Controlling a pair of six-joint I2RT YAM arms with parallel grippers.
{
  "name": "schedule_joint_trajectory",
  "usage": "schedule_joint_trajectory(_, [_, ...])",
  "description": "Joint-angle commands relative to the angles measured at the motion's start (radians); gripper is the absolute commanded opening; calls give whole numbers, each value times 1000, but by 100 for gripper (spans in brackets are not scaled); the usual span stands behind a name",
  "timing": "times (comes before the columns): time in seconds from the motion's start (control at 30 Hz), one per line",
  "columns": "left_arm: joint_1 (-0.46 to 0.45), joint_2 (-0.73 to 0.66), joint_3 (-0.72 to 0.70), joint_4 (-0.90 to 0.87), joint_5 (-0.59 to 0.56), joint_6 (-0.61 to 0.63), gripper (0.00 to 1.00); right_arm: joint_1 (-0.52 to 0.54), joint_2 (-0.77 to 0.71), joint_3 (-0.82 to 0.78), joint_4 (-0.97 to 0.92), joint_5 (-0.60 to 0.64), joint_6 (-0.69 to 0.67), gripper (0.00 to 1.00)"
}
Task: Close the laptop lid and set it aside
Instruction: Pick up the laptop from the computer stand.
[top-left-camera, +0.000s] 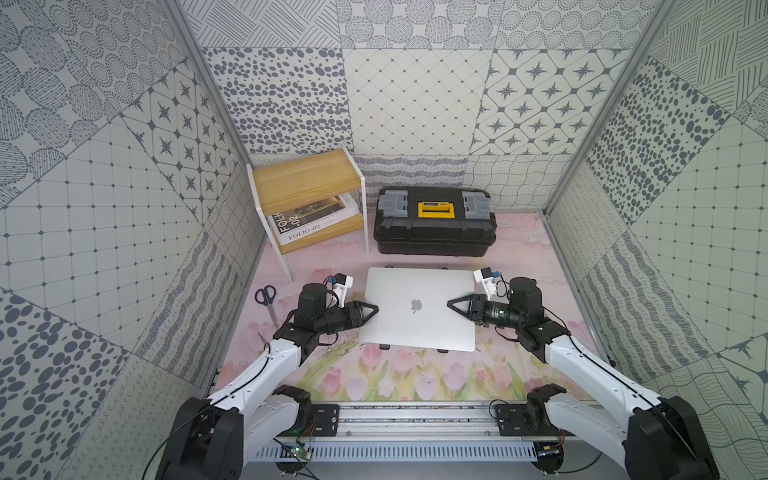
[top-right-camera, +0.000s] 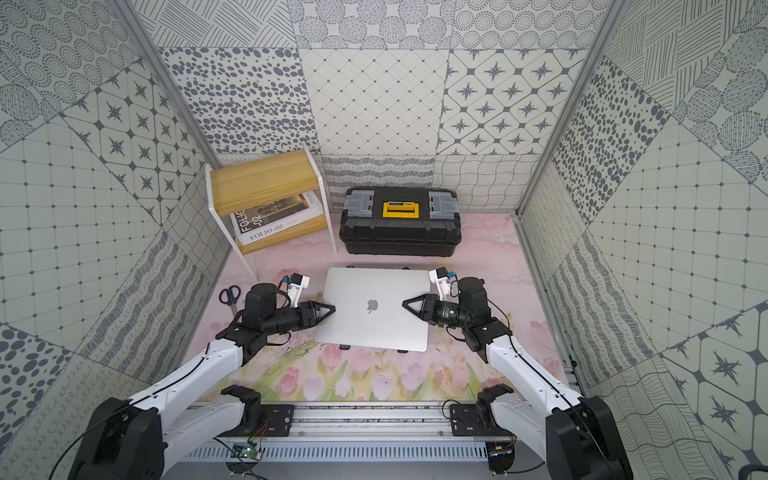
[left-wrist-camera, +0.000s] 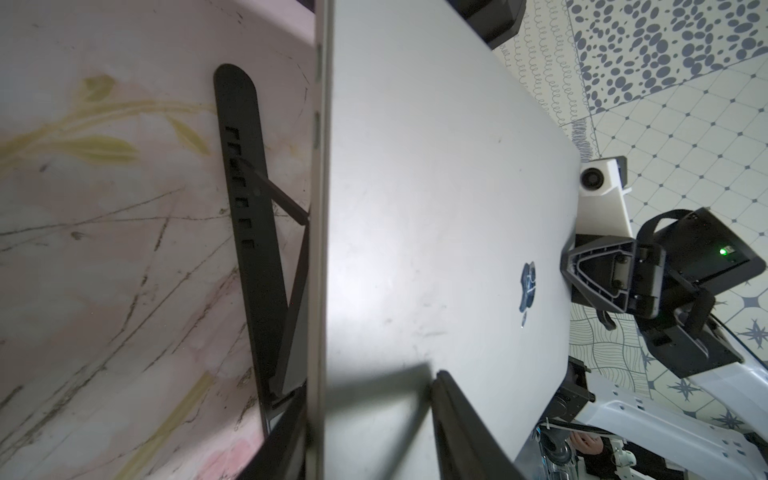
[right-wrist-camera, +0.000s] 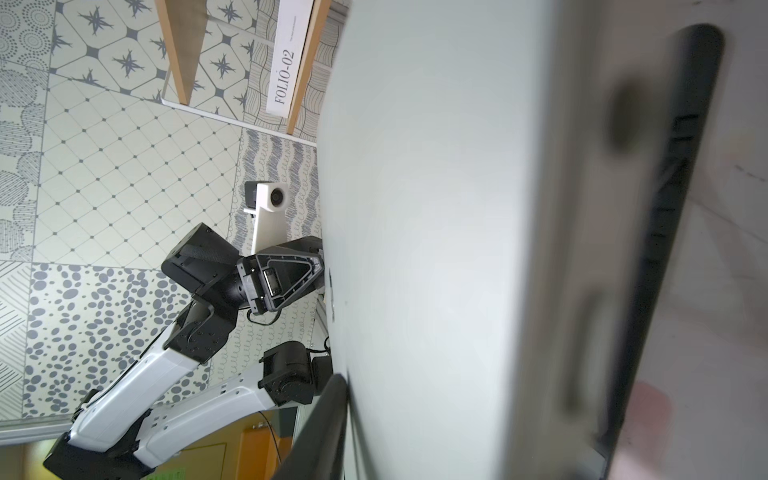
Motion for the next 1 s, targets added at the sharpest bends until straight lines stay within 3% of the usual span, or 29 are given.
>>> schedule_joint_trajectory(0.0, [3,-47,39,-14,18,10,48,26,-10,24,137,-63,4,22])
schedule_joint_trajectory(0.23, [22,-83,132,-98,35,6,61,9,-2,110,58,-65,5,0])
schedule_joint_trajectory(0.43, [158,-35,181,36,225,-116,67,-67,19,149,133,-140,91,0])
schedule_joint_trajectory(0.57, [267,71,189,247,419,-275,69,-125,66,155,341,-251,235,0])
schedule_joint_trajectory(0.7, [307,160,213,409,576,-394,70,-151,118,165,518,-313,359,0])
schedule_joint_trajectory(0.83, [308,166,226,421,617,-417,75,-154,155,174,683,-343,464,0])
schedule_joint_trajectory(0.97, [309,163,229,381,633,-394,81,-153,180,183,714,-351,476,0])
